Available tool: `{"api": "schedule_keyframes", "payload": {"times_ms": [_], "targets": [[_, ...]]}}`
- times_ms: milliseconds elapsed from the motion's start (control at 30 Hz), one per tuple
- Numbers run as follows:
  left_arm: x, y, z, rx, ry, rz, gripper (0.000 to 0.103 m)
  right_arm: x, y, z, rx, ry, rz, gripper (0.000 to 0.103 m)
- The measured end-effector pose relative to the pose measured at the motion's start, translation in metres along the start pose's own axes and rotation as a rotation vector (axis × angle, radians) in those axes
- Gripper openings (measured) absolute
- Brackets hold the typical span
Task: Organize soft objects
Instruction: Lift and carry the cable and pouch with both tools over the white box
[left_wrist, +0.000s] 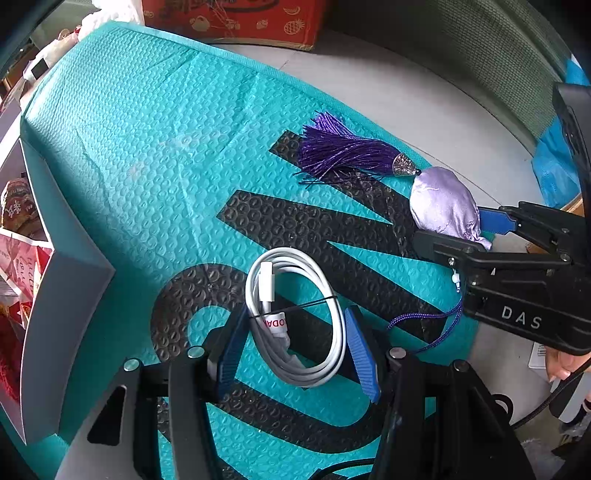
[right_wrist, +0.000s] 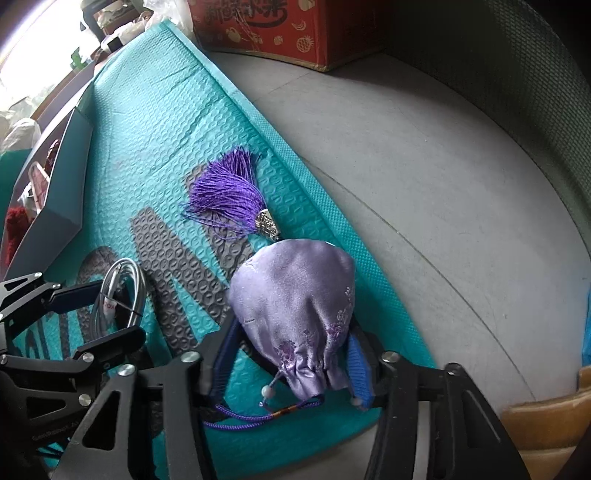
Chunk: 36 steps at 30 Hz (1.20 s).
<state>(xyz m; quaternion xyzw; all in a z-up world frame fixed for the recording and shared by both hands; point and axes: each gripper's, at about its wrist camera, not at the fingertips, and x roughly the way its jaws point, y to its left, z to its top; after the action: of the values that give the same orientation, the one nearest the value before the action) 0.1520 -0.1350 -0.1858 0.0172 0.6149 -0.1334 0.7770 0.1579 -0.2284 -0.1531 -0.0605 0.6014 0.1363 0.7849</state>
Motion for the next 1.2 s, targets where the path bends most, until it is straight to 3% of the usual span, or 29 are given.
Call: {"api": "schedule_keyframes", "payload": {"times_ms": [67, 233, 733, 1200], "targets": [[-0.003, -0.001, 0.0, -0.005, -0.001, -0.002, 0.052, -0.002, 0.003, -0.001, -0.019, -0.01, -0.004, 0.039], [-0.005, 0.002, 0.0, -0.006, -0.003, -0.011, 0.052, -0.005, 0.009, -0.001, -0.042, -0.016, -0.007, 0.037], [-0.04, 0.013, 0.0, -0.026, -0.04, -0.043, 0.052, -0.036, 0.011, -0.002, -0.048, -0.039, 0.016, 0.036], [-0.076, 0.045, -0.025, -0.07, -0.058, -0.031, 0.052, -0.051, 0.054, -0.005, -0.133, -0.046, 0.093, 0.036]]}}
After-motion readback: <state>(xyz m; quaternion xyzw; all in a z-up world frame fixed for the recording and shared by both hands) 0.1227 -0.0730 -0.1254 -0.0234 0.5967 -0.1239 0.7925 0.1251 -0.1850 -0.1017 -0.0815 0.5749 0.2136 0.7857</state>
